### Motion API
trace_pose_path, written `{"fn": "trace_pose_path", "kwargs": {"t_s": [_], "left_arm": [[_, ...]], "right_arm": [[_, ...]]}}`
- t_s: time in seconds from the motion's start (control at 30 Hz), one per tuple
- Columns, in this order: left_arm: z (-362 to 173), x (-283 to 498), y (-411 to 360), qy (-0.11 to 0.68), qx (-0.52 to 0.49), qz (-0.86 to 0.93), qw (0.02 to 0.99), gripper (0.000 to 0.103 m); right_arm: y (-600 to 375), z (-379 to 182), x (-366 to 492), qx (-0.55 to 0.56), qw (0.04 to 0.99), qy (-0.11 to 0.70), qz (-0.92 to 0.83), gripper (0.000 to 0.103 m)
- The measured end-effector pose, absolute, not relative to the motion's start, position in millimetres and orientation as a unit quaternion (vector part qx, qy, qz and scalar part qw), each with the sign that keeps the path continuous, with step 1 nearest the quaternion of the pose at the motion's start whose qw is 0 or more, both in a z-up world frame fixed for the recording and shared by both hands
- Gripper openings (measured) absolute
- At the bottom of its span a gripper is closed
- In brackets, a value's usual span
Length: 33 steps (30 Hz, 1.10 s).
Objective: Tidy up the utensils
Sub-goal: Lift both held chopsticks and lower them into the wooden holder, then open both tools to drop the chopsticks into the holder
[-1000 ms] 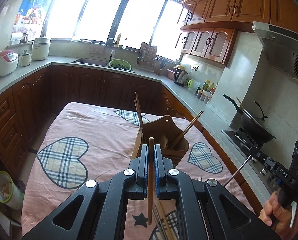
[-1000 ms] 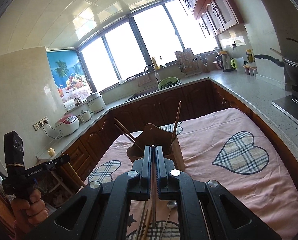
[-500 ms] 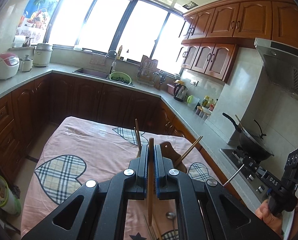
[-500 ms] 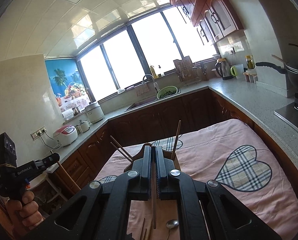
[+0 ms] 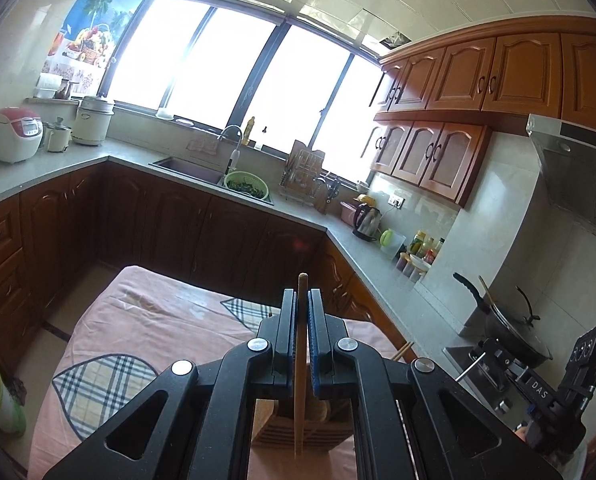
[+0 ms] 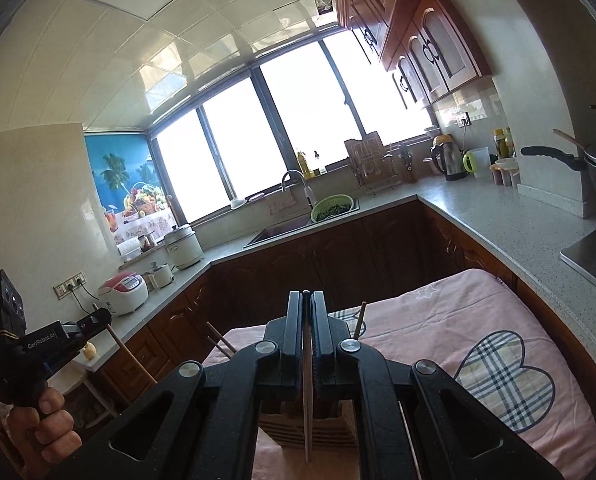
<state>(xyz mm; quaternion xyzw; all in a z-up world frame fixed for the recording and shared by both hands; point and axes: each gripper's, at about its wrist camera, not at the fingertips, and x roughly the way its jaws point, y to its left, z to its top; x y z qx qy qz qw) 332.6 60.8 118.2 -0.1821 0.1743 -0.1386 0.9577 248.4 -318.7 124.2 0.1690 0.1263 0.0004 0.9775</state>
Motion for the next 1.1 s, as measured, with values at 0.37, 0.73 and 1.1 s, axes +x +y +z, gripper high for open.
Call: {"fn": "trace_pose_path", "kwargs": {"t_s": [0.37, 0.73, 1.1], "left_arm": [[77, 404, 52, 0.175, -0.223, -0.106, 0.953, 0.003], [9, 446, 15, 0.202, -0.214, -0.100, 0.950, 0.004], [11, 470, -7, 0.225, -0.178, -0.104, 0.952, 0.004]], "right_arm": [[-331, 125, 295, 0.160, 0.981, 0.107, -0.023, 0.004], [-326, 60, 324, 0.172, 0.971, 0.164, -0.029, 0.004], [-327, 47, 330, 0.179, 0.967, 0.181, -0.028, 0.004]]}}
